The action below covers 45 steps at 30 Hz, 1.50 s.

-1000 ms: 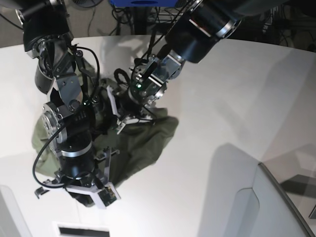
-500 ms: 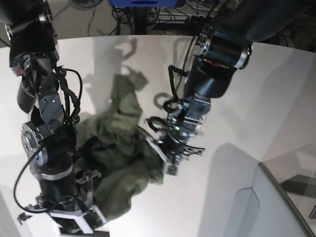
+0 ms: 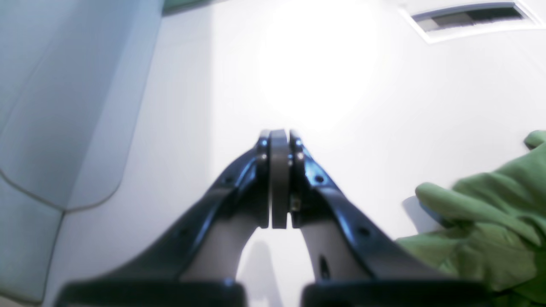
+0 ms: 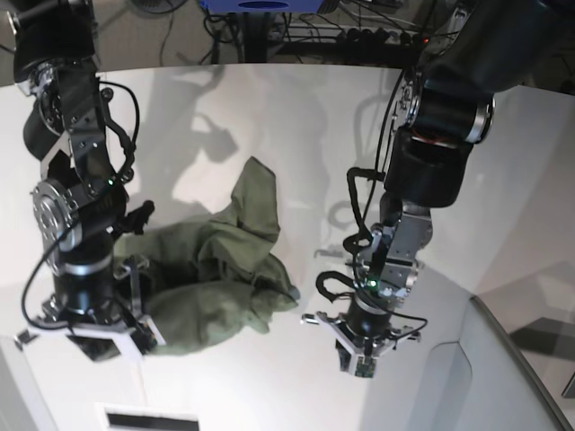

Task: Layout the t-shirt on the table in an organized manner, then fold the t-shirt properly
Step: 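Stretch the lifted shirt between the grippers and lower it onto the table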

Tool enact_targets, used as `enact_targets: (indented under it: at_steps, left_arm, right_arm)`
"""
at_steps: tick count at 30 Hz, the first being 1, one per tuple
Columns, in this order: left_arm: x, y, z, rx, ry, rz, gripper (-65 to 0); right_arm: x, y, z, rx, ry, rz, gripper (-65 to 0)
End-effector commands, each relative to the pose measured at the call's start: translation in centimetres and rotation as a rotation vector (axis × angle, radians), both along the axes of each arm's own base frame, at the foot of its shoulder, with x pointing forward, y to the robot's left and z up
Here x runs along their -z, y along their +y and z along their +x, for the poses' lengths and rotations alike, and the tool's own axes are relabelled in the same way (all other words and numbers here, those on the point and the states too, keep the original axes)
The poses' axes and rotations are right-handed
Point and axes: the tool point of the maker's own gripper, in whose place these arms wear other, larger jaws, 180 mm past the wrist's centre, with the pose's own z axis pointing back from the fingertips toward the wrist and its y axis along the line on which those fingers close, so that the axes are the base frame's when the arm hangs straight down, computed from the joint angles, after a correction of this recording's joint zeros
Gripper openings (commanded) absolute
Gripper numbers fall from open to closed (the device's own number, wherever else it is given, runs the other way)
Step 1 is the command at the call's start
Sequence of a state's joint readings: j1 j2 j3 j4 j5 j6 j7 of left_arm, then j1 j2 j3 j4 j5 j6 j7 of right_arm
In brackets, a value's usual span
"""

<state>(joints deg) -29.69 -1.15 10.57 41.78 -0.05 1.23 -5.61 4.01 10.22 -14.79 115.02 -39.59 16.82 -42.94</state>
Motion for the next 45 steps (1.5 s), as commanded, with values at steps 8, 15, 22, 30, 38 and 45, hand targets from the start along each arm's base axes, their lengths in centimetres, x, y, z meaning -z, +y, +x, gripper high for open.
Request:
enact_targets:
  at_steps: [8, 15, 22, 30, 38, 45]
  left_arm:
    - [2.8, -10.2, -7.1, 0.215, 0.104, -0.023, -65.0]
    - [5.2, -20.9, -14.3, 0.49, 0.161, -0.01, -65.0]
    - [10.5, -19.6, -14.0, 0.474, 0.253, 0.05, -65.0]
    - [13.6, -14.7, -12.4, 0.412, 0.27, 0.097, -65.0]
    - [14.4, -10.6, -11.0, 0.297, 0.304, 0.072, -65.0]
    - [16.8, -5.3, -12.8, 0.242, 0.355, 0.124, -65.0]
  right_arm:
    - [2.5, -3.8, -2.6, 0.105, 0.058, -0.01, -65.0]
    - [2.6, -6.2, -3.2, 0.17, 0.064, -0.01, -65.0]
    - [2.2, -6.3, -3.1, 0.175, 0.052, -0.01, -65.0]
    - [1.7, -5.9, -3.1, 0.163, 0.036, -0.007, -65.0]
    - [2.1, -8.1, -4.1, 0.229, 0.051, -0.007, -65.0]
    - [7.1, -13.8, -8.8, 0.454, 0.162, 0.173, -65.0]
